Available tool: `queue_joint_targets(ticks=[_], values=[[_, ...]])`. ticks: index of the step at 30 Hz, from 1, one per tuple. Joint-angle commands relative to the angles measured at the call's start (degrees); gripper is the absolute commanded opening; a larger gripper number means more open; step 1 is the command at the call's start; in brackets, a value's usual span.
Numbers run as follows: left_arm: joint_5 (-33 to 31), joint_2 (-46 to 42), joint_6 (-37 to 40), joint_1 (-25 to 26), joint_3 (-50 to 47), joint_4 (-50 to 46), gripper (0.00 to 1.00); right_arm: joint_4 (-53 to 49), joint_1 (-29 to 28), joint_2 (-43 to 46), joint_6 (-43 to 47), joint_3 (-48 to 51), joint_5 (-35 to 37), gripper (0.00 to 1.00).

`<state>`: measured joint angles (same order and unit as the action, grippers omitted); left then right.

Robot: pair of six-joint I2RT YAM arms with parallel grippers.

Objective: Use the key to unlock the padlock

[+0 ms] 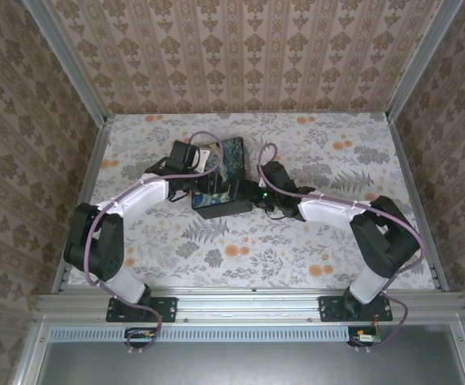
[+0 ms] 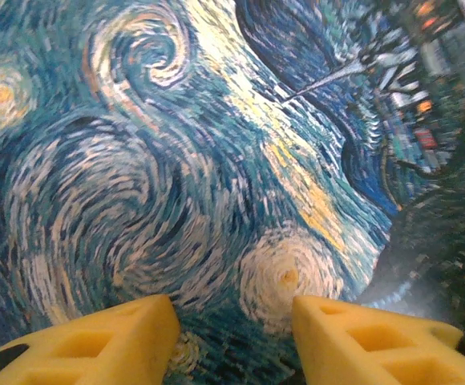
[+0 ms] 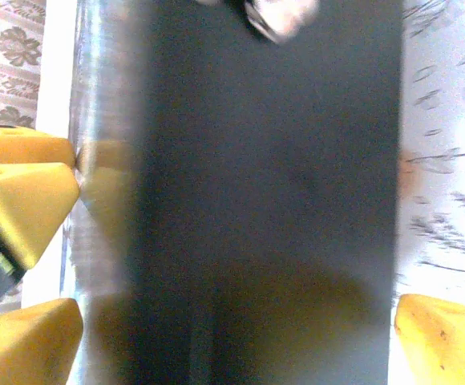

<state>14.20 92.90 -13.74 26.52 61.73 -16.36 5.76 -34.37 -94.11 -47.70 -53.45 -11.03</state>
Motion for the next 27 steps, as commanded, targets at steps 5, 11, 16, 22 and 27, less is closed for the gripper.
queue_joint_targets(ticks=[5, 11, 16, 22, 27], values=[[-7.9, 5.8, 0.1, -2.2, -5.2, -10.1, 0.53, 0.4, 5.9, 9.7, 2.8, 4.5, -0.1, 1.00], [1.2, 0.0, -0.8, -2.9, -1.7, -8.3, 0.59, -18.2, 6.6, 11.0, 16.9, -0.7, 7.6, 1.00], [-0.8, -8.9, 1.1, -4.3, 3.9, -8.1, 1.00, -20.6, 11.5, 16.8, 31.0, 2.3, 17.3, 1.00], [-23.4, -20.8, 14.1, -13.1, -16.8, 15.6, 1.00, 5.6, 23.9, 26.1, 44.8, 18.5, 24.5, 1.00], [-26.6, -18.3, 17.2, -21.3, -30.6, 33.4, 0.99, 28.9, 30.6, 18.8, 47.1, 27.8, 19.6, 1.00]])
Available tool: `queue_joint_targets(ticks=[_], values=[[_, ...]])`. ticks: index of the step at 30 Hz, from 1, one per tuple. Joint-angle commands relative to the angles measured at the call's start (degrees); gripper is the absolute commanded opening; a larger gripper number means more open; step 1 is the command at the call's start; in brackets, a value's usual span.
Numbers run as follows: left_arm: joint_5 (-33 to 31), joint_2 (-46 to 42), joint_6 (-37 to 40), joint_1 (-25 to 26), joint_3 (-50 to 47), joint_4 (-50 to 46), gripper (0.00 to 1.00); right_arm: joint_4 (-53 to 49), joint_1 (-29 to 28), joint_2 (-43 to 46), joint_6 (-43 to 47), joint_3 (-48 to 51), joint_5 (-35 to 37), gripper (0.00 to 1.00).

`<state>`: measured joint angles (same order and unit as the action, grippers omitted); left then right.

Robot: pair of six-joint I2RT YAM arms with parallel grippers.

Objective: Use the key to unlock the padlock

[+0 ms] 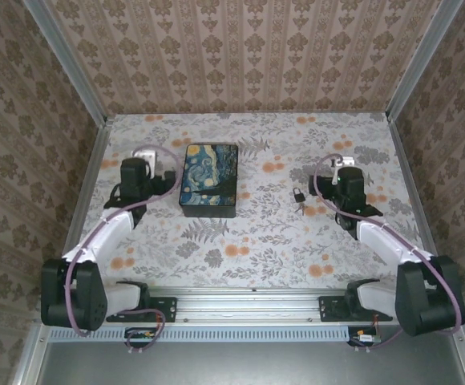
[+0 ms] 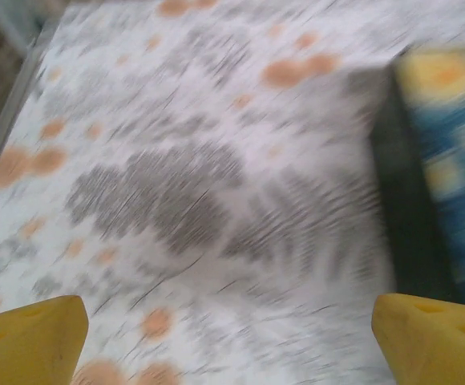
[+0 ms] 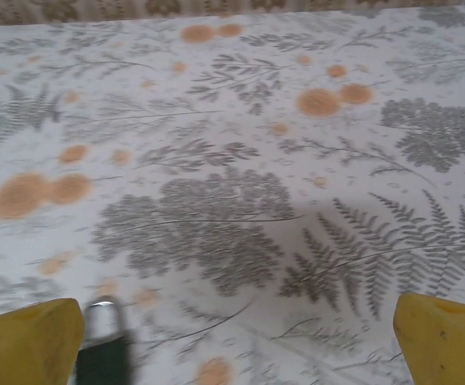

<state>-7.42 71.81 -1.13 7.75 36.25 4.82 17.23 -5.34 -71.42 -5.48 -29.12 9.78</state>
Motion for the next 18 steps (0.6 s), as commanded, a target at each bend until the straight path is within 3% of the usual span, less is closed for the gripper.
queue_joint_targets(ticks=[1, 3, 6, 9, 11, 14, 18], values=[[-3.6, 3.9, 4.4, -3.4, -7.7, 17.9, 0.98, 21.4, 2.4, -6.0, 5.0, 4.5, -2.1, 1.00], [2.4, 5.9, 2.1, -6.2, -11.1, 28.8, 1.00, 27.3, 4.5, -11.4, 3.2, 5.4, -5.5, 1.00], [9.1, 9.5, 2.3, -8.8, -12.4, 37.5, 1.00, 35.5, 4.9, -17.4, 3.6, 6.7, -8.3, 1.00], [13.8, 17.7, 2.7, -10.2, -15.8, 52.0, 1.00, 33.2, 6.1, -16.7, 2.8, 6.1, -10.7, 1.00], [15.4, 15.8, 4.0, -9.3, -14.0, 45.2, 1.00, 32.2, 6.1, -16.5, 2.9, 5.9, -10.7, 1.00], [8.4, 16.3, 4.6, -7.2, -13.1, 44.3, 1.00, 31.9, 6.1, -16.4, 2.9, 5.8, -10.3, 1.00], [8.1, 16.6, 4.6, -7.1, -13.0, 44.7, 1.00, 31.9, 5.6, -16.2, 3.2, 5.9, -9.5, 1.00]])
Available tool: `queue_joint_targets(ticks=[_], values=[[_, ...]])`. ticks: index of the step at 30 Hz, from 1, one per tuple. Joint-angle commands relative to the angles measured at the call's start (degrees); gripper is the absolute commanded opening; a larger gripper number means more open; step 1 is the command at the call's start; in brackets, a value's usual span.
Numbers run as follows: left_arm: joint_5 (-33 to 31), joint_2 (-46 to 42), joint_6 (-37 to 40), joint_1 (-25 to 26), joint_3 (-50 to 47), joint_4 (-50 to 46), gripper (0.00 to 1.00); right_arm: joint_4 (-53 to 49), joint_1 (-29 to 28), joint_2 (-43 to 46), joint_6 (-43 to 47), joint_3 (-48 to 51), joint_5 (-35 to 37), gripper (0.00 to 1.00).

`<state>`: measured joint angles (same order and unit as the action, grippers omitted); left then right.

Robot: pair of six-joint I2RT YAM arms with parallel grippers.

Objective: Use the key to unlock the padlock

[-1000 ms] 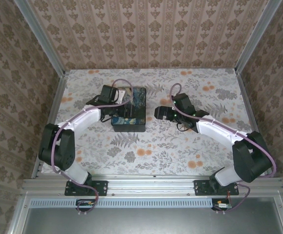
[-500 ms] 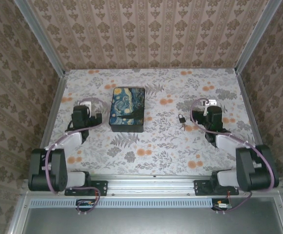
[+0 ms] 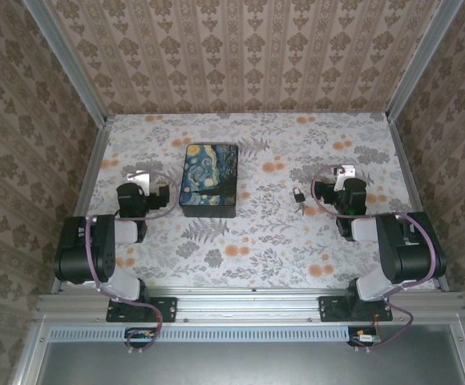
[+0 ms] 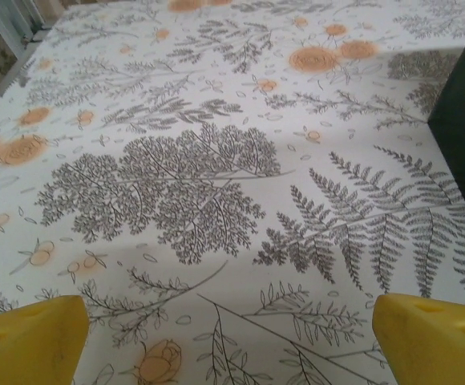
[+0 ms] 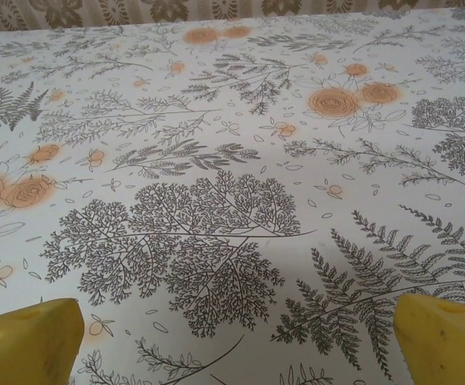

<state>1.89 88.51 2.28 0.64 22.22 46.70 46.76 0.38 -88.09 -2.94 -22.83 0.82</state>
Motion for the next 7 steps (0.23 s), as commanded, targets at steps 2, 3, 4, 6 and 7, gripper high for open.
queue_joint_targets(ticks=[2, 3, 4, 6, 7], values=[[-1.7, -0.2, 1.2, 0.2, 1.0, 2.6, 1.00, 2.2, -0.3, 0.5, 0.8, -0.5, -0.3, 1.00], [-1.4, -0.1, 1.1, -0.1, 1.4, 2.1, 1.00, 2.2, -0.3, 0.4, 0.8, -0.5, -0.2, 1.00], [-0.6, 0.0, 0.9, -0.4, 1.5, 1.8, 1.00, 2.2, -0.3, 0.5, 0.8, -0.5, -0.2, 1.00], [-1.3, -0.1, 1.2, 0.0, 1.1, 2.6, 1.00, 2.2, -0.3, 0.5, 0.8, -0.5, -0.2, 1.00], [-1.4, -0.1, 1.2, 0.0, 1.1, 2.6, 1.00, 2.2, -0.3, 0.5, 0.8, -0.5, -0.2, 1.00]])
